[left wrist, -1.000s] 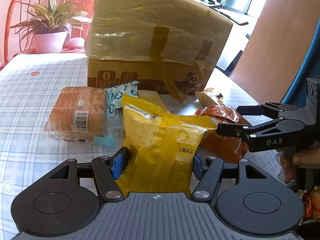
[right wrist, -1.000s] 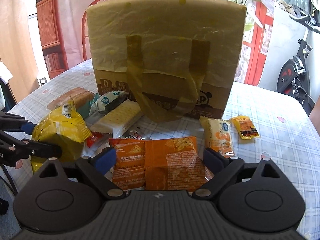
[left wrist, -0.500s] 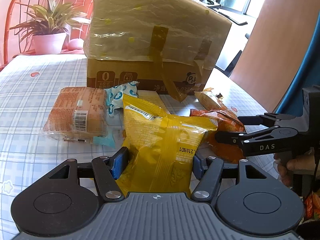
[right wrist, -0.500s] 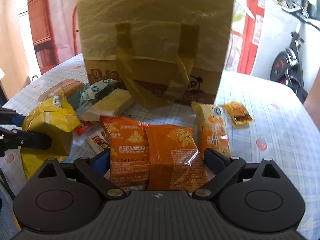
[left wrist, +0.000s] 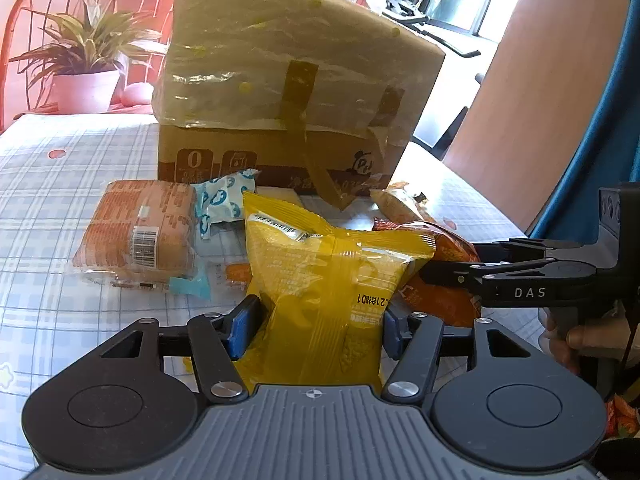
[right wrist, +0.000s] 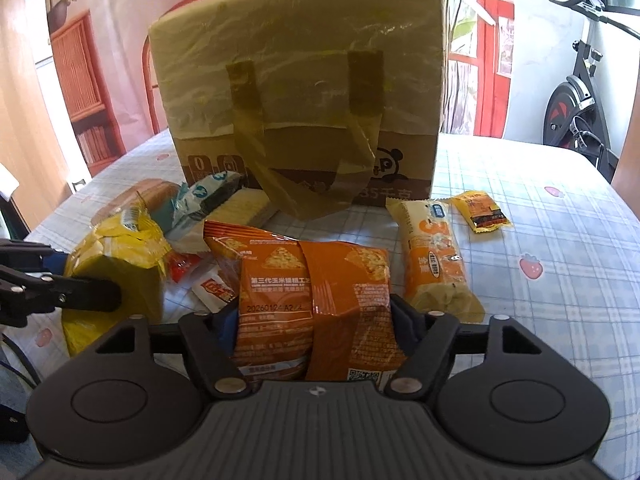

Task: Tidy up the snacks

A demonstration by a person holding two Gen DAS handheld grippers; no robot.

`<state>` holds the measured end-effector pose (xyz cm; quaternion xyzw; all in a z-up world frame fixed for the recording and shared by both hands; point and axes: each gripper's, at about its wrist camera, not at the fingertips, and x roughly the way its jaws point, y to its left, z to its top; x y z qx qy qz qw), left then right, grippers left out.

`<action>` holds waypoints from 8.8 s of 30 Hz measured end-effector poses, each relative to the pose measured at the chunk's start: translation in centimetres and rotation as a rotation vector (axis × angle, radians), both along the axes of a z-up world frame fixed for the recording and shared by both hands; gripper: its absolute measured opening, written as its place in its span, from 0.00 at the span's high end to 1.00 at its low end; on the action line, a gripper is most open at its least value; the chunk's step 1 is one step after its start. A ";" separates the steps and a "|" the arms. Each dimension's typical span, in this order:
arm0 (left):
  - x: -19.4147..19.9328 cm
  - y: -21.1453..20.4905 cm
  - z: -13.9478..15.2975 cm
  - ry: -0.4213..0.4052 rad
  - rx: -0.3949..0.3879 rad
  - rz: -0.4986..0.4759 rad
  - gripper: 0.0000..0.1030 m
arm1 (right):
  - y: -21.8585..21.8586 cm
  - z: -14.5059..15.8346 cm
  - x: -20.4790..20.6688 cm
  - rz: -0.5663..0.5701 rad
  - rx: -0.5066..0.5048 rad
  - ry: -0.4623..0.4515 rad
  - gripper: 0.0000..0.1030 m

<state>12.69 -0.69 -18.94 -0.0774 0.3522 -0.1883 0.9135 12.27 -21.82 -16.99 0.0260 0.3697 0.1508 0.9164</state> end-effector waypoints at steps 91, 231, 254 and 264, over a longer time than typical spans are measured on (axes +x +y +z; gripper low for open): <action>24.8 2.0 18.0 -0.138 0.044 0.123 0.18 | -0.3 14.9 21.6 -0.162 0.158 -0.196 0.17; 9.8 4.2 17.8 -0.322 0.015 0.198 0.26 | -6.6 10.1 6.6 -0.287 0.112 -0.378 0.62; 26.1 -0.6 18.9 -0.224 0.059 0.135 0.26 | -3.1 16.3 17.0 -0.124 0.106 -0.452 0.62; 27.2 -0.5 14.7 -0.015 0.156 0.088 0.25 | -2.2 15.3 18.7 -0.099 0.094 -0.405 0.62</action>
